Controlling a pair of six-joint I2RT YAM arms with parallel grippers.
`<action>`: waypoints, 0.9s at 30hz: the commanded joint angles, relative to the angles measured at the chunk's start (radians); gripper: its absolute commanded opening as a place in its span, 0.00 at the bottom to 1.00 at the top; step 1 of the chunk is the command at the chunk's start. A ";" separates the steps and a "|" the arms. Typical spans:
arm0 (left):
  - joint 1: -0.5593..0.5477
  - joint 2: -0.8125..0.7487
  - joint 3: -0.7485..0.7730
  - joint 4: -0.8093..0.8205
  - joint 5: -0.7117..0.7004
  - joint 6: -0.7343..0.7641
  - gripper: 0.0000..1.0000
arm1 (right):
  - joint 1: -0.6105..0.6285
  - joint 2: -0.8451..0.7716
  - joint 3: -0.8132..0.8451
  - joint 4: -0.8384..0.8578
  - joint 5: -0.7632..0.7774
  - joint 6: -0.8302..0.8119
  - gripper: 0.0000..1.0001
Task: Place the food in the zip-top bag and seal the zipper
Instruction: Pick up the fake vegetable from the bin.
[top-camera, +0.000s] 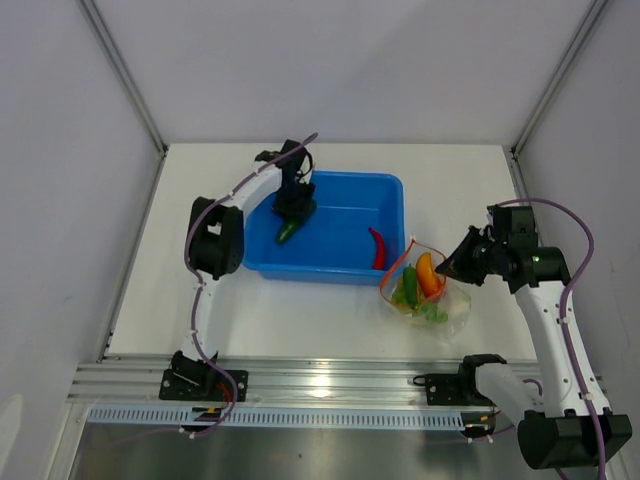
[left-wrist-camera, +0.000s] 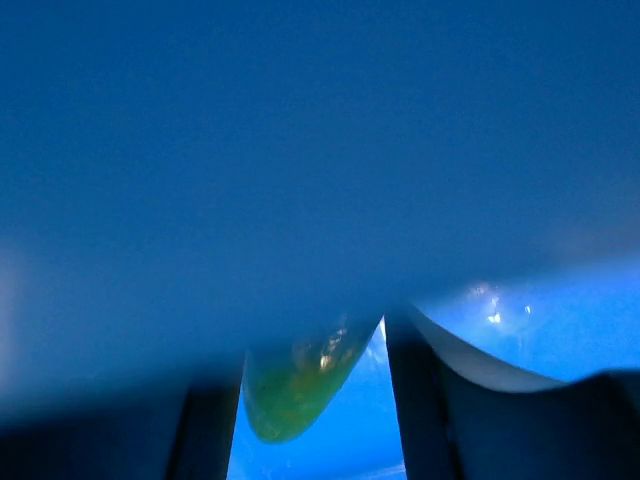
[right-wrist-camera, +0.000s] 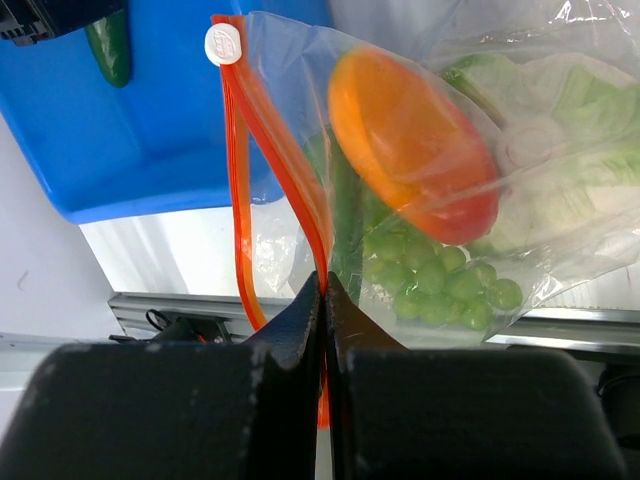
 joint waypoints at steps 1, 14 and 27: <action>-0.013 -0.059 -0.072 -0.039 -0.042 -0.029 0.53 | 0.004 -0.026 -0.008 0.039 0.010 0.016 0.00; -0.094 -0.318 -0.219 -0.029 0.080 -0.075 0.16 | 0.004 -0.045 -0.013 0.081 0.008 -0.005 0.00; -0.246 -0.536 -0.167 -0.127 0.472 -0.091 0.01 | 0.004 -0.069 -0.020 0.099 0.014 -0.051 0.00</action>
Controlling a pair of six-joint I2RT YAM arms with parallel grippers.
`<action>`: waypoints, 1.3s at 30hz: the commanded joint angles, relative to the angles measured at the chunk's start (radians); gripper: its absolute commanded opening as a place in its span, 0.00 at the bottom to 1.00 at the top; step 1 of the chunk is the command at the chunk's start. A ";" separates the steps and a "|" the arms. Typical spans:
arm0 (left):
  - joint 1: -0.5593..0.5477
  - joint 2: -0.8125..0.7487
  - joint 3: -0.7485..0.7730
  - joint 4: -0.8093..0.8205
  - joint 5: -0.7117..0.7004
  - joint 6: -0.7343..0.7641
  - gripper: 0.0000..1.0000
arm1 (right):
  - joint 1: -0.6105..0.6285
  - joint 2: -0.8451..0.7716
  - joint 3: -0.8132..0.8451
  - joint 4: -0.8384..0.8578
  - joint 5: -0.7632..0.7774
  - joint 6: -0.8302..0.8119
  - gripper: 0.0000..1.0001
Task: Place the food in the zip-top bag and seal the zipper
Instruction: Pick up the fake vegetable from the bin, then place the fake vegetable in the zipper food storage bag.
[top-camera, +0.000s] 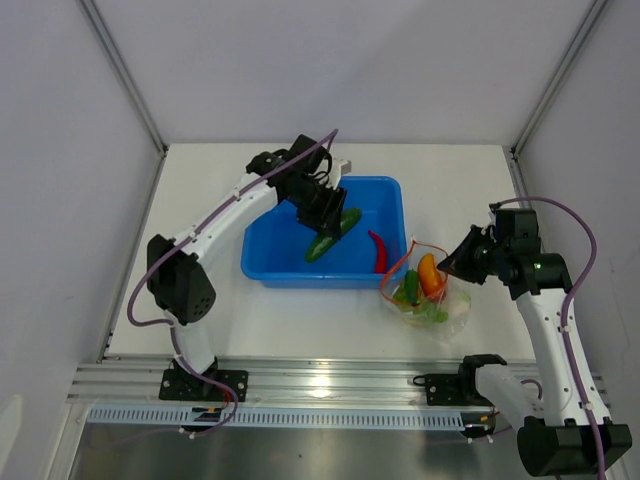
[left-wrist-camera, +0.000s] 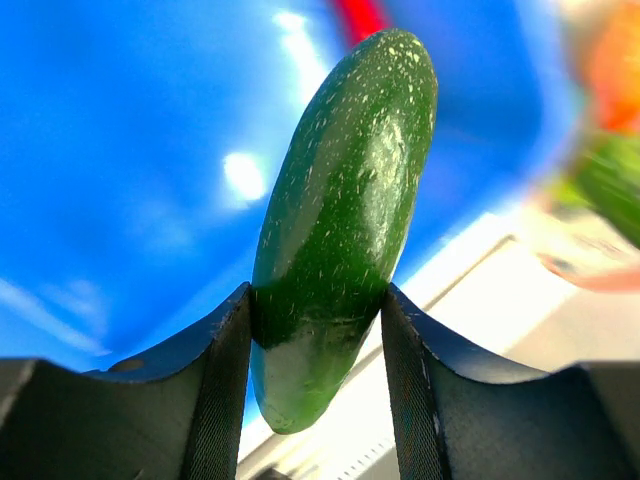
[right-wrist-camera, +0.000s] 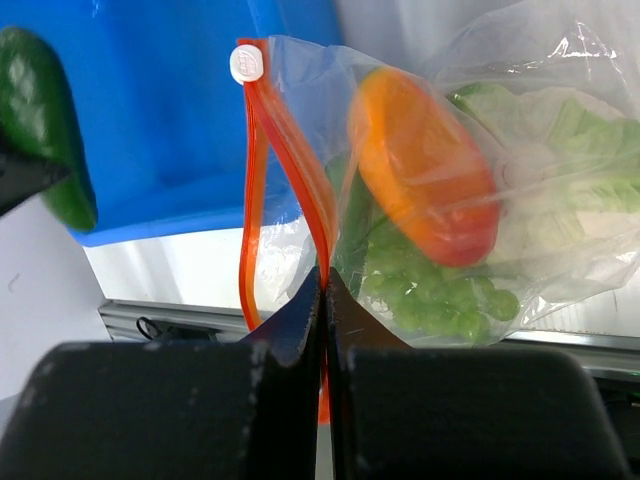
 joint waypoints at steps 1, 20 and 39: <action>-0.034 -0.098 -0.017 0.017 0.260 -0.051 0.01 | 0.004 -0.033 0.002 0.043 0.006 -0.030 0.00; -0.330 -0.054 -0.027 0.057 0.429 -0.059 0.02 | 0.009 -0.097 -0.054 0.046 -0.005 -0.085 0.00; -0.332 -0.112 -0.226 1.305 0.569 -0.497 0.01 | 0.009 -0.122 -0.048 0.024 -0.249 0.132 0.00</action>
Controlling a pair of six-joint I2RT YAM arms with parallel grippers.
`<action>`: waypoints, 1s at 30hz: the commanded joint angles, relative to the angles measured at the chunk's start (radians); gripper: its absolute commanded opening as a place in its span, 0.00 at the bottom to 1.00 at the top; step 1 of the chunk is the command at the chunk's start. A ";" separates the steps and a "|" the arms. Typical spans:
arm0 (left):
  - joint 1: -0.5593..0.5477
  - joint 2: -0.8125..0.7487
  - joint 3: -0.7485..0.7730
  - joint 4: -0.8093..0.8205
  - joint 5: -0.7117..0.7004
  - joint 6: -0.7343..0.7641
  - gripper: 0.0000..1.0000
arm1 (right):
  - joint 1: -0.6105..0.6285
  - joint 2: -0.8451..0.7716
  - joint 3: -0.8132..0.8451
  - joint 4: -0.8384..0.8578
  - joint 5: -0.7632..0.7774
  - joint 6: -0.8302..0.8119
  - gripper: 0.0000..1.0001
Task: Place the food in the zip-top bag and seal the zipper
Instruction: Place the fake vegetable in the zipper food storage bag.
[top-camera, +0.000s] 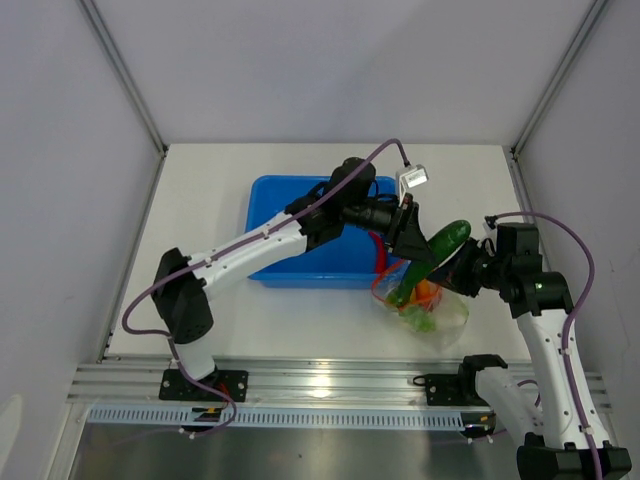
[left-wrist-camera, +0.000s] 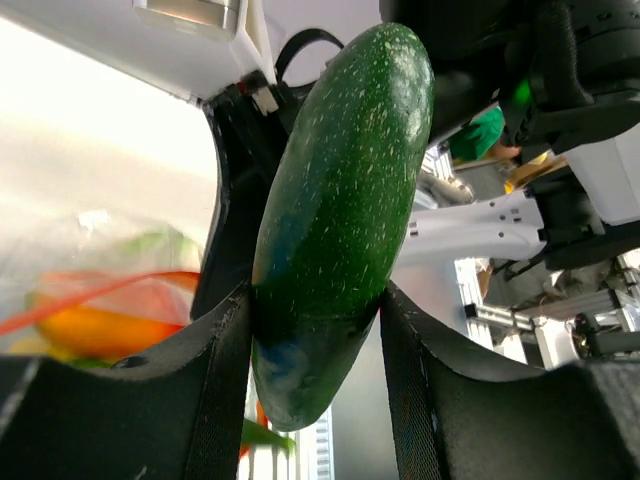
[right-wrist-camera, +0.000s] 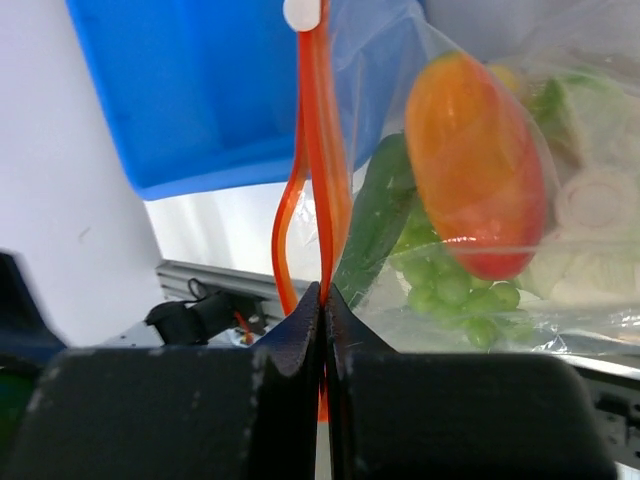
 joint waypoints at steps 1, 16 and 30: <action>-0.005 -0.022 -0.123 0.487 0.065 -0.199 0.01 | 0.001 -0.004 0.047 0.004 -0.090 0.086 0.00; 0.010 0.088 -0.429 1.138 -0.032 -0.603 0.01 | -0.103 -0.008 0.057 -0.041 -0.148 0.132 0.00; 0.041 0.138 -0.400 1.178 -0.055 -0.652 0.01 | -0.103 -0.002 0.024 -0.018 -0.142 0.163 0.00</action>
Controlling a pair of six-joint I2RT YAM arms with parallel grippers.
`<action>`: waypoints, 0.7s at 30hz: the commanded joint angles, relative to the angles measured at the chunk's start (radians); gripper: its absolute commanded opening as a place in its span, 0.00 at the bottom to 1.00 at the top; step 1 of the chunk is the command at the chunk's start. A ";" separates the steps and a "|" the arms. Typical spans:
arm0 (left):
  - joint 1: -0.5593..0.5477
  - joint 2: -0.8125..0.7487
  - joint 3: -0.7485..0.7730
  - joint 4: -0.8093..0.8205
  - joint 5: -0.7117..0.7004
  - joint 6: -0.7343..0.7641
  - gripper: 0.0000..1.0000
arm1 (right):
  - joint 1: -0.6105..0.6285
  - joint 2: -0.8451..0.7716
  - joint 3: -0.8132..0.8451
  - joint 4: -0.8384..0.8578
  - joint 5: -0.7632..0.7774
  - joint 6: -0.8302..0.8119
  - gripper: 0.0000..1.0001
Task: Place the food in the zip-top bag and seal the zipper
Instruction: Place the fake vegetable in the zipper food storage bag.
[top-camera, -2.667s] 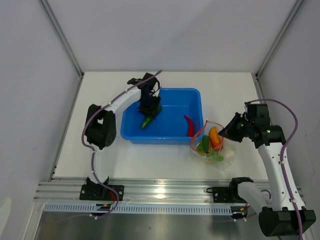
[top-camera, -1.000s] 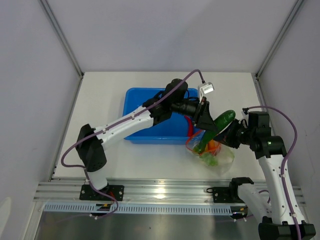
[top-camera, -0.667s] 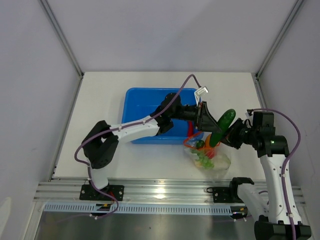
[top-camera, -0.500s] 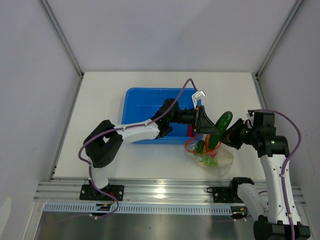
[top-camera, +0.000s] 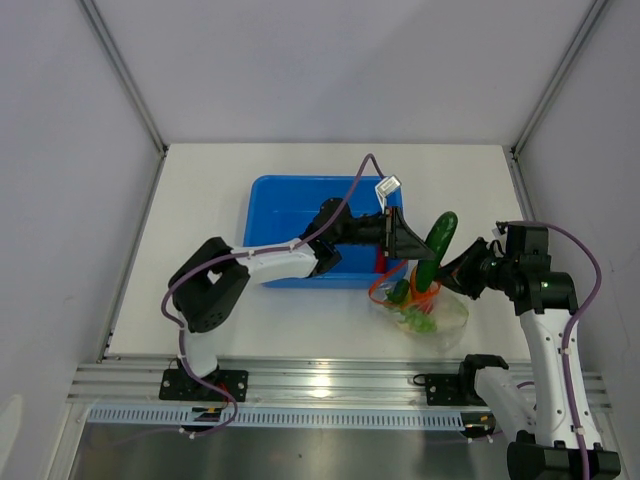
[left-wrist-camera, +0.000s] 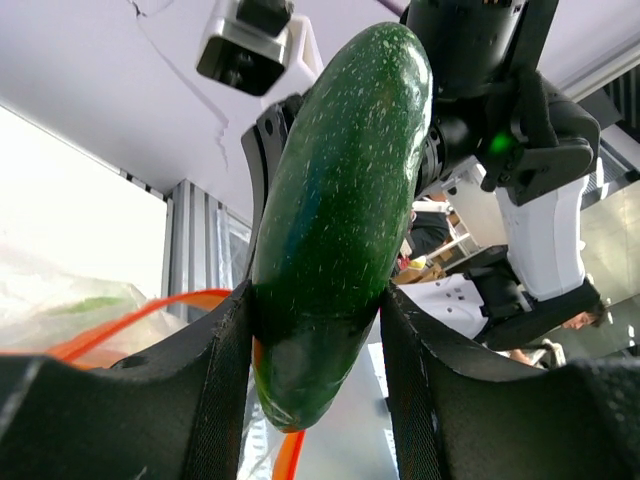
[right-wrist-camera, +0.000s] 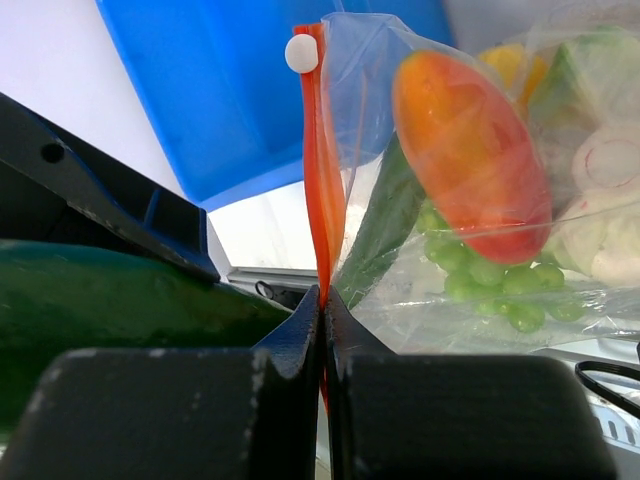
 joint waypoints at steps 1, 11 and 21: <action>0.008 0.041 0.046 0.111 -0.024 -0.050 0.01 | -0.004 -0.005 0.007 0.039 -0.038 0.025 0.00; 0.007 0.110 -0.066 0.235 -0.042 -0.090 0.01 | -0.004 -0.003 0.010 0.051 -0.017 0.065 0.00; 0.007 0.041 -0.179 0.194 -0.036 -0.008 0.01 | -0.004 -0.019 -0.018 0.068 -0.011 0.087 0.00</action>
